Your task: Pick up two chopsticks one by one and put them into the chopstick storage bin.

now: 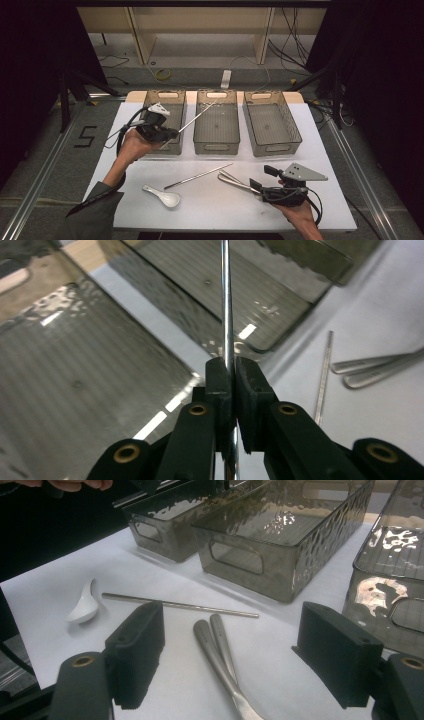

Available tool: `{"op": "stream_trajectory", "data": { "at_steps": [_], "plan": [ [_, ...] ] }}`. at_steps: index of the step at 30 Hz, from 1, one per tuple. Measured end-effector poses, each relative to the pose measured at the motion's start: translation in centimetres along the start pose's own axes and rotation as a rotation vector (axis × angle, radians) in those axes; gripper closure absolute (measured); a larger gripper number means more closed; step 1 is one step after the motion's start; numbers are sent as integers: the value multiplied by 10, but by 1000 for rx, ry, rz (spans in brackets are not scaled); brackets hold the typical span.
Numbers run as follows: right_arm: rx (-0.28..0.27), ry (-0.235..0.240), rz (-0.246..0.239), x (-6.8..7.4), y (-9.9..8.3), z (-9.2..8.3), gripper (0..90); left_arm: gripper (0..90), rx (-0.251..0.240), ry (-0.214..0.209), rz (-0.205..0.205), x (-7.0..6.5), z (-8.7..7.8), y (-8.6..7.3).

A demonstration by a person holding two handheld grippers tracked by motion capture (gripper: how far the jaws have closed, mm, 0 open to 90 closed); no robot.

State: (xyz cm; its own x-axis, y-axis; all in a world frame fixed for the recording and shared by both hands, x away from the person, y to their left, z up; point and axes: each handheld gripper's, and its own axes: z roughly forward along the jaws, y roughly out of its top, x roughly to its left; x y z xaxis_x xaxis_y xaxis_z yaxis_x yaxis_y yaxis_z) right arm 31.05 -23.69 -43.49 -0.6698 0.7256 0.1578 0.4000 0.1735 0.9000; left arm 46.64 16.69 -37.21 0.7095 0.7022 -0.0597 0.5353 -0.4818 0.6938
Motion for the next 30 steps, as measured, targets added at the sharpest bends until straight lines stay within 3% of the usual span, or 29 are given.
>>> {"op": "stream_trajectory", "data": {
  "at_steps": [5, 8, 18, 30],
  "plan": [
    [-8, 10, 1, 0, 0, 0, 273, 845, -26, 68, -44, 18, -3, 3],
    [-16, 16, -2, 1, 1, -1, 269, 845, -35, 82, -68, 26, -3, 3],
    [-28, 22, -3, 1, 1, -2, 258, 845, -36, 114, -129, 46, -2, 6],
    [-27, 24, -6, 2, 1, -2, 259, 845, -35, 138, -175, 60, 2, 3]
  ]
}}
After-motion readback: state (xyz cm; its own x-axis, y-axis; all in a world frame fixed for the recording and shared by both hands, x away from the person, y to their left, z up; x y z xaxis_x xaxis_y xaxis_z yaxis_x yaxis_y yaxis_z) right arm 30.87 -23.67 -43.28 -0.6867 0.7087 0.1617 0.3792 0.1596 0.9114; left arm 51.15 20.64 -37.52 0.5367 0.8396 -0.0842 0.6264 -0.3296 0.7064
